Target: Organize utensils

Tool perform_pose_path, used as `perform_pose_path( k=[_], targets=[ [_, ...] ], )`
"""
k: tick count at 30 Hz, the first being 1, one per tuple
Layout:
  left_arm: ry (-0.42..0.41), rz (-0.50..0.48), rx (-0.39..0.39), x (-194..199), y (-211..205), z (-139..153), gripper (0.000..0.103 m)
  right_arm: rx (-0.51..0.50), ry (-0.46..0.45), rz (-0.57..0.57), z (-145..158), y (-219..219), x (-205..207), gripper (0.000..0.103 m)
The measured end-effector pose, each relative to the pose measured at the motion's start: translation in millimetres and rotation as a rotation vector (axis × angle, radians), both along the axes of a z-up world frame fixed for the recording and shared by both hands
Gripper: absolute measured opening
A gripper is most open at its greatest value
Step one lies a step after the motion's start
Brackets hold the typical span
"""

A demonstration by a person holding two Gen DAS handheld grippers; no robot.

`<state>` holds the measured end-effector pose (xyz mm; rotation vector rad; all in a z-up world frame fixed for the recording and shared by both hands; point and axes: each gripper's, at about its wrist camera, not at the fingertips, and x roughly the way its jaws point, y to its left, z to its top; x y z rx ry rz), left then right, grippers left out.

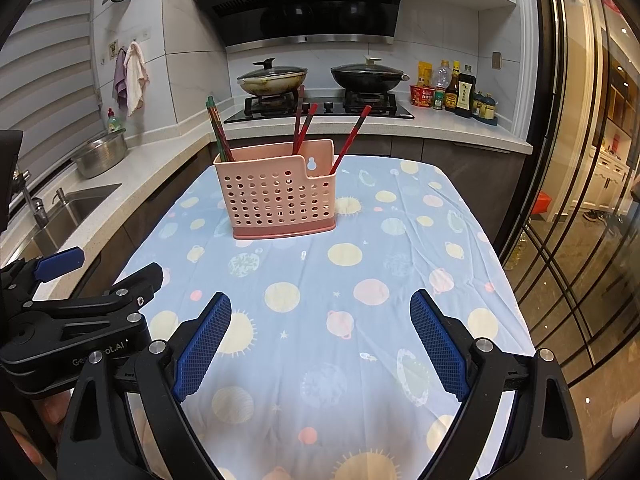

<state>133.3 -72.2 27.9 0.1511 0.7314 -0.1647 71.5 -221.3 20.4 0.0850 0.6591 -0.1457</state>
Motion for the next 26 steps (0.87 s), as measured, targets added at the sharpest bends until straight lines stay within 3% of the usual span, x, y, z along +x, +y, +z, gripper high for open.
perform_pose_path(
  k=[26],
  targets=[
    [0.005, -0.01, 0.006, 1.4, 0.9, -2.0, 0.096, -0.003, 0.01, -0.005, -4.9, -2.8, -1.0, 0.087]
  ],
)
